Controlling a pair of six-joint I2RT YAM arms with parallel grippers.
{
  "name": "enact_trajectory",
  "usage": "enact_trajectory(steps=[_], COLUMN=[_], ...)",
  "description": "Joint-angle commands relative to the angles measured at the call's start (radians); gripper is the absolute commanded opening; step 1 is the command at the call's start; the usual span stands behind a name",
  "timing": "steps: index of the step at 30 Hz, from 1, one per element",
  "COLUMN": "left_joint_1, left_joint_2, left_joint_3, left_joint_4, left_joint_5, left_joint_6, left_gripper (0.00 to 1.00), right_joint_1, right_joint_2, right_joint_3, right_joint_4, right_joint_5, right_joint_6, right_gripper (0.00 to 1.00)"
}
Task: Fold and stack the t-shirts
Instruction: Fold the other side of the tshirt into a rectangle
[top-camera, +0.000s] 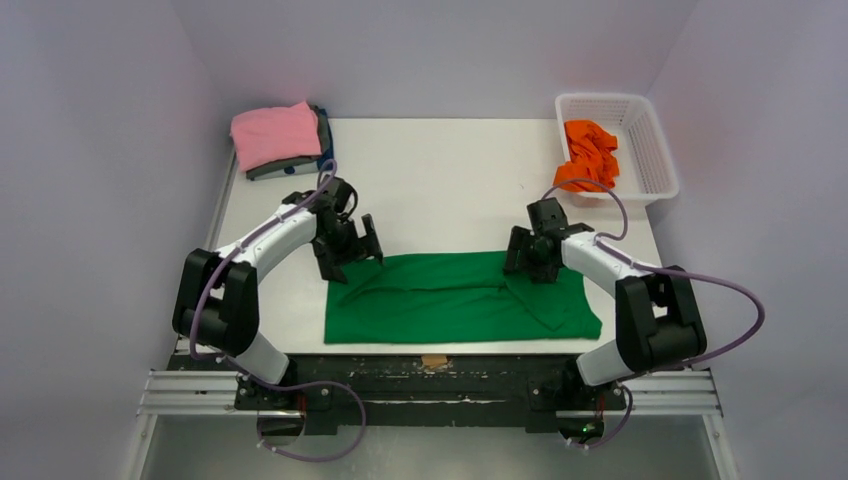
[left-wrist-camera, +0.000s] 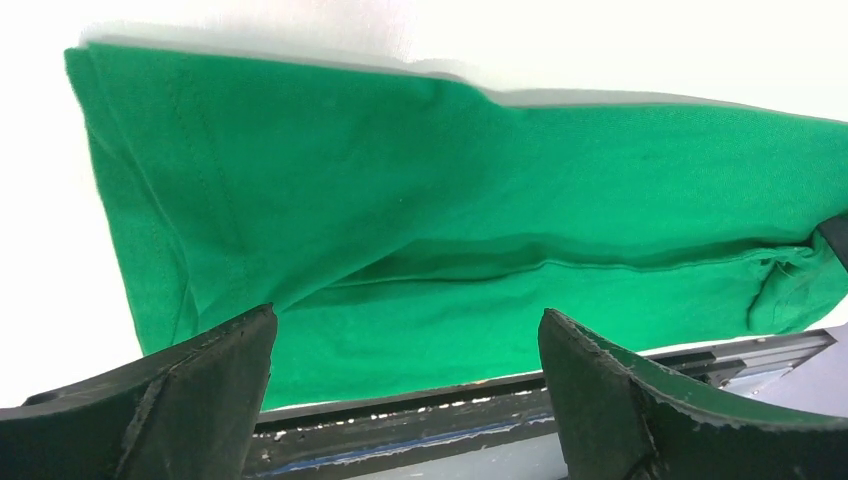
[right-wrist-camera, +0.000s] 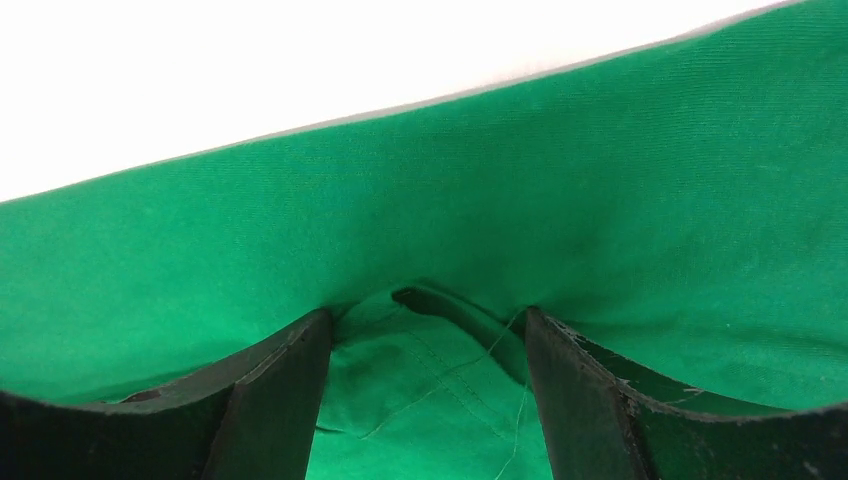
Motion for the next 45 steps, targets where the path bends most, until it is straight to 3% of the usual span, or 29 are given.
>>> enact_trajectory(steps=[1,11,17,21,25,29,30,33,37,41,45], left_joint_1=[-0.006,-0.006,-0.005,-0.006,-0.005,-0.006,-0.006,-0.006,-0.006,-0.009,-0.011], left_joint_2=[0.014,0.054,0.055,0.044,0.022,0.014,0.013,0.006,-0.004,-0.009,-0.012], left_joint_3=[0.012,0.09,0.109,0.111,0.105,0.101,0.101,0.103,0.106,0.106,0.106], left_joint_4=[0.014,-0.015,-0.018,-0.041,-0.056,-0.057,-0.057,-0.05,-0.043,-0.039,-0.051], left_joint_5=[0.001,-0.032,-0.03,-0.058,-0.079,-0.081,-0.077,-0.064,-0.034,-0.014,-0.016], left_joint_6=[0.032,0.027,0.023,0.024,0.022,0.022,0.022,0.022,0.026,0.032,0.036], left_gripper=[1.0,1.0,1.0,1.0,1.0,1.0,1.0,1.0,1.0,1.0,1.0], right_joint_1=[0.009,0.089,0.17,0.311,0.462,0.471,0.467,0.446,0.38,0.336,0.38], right_joint_2=[-0.016,-0.245,-0.243,-0.25,-0.356,-0.463,-0.472,-0.446,-0.382,-0.323,-0.156], right_joint_3=[-0.055,-0.142,-0.166,-0.173,-0.12,-0.023,0.0,0.047,0.048,-0.003,0.015], right_joint_4=[0.088,-0.053,-0.061,-0.106,-0.22,-0.298,-0.308,-0.336,-0.303,-0.124,-0.011], right_joint_5=[-0.134,-0.219,-0.211,-0.233,-0.293,-0.305,-0.249,-0.095,-0.001,-0.055,-0.148], right_joint_6=[-0.021,0.058,0.086,0.142,0.217,0.191,0.188,0.181,0.173,0.156,0.092], right_gripper=[0.69,0.71,0.72,0.73,0.74,0.77,0.78,0.82,0.83,0.83,0.83])
